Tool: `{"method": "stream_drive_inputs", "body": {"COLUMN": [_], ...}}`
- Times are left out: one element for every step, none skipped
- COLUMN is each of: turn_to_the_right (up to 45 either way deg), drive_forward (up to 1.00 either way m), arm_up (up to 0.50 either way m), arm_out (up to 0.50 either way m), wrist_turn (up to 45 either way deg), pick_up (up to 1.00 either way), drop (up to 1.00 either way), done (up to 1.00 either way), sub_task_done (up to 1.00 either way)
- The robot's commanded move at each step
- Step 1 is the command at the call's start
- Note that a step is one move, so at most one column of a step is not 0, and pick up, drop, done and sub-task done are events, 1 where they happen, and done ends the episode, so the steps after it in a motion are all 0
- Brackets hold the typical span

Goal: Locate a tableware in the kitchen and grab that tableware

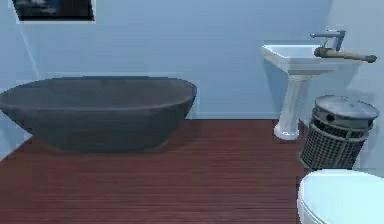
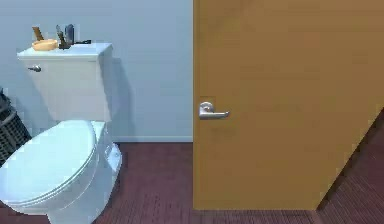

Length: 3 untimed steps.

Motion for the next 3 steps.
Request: {"method": "stream_drive_inputs", "body": {"turn_to_the_right": [45.0, 45.0, 45.0], "drive_forward": [0.00, 0.00, 0.00], "arm_up": [0.00, 0.00, 0.00], "arm_out": [0.00, 0.00, 0.00], "wrist_turn": [0.0, 0.0, 0.0], "pick_up": [0.00, 0.00, 0.00], "drop": [0.00, 0.00, 0.00], "done": [0.00, 0.00, 0.00], "sub_task_done": [0.00, 0.00, 0.00]}}
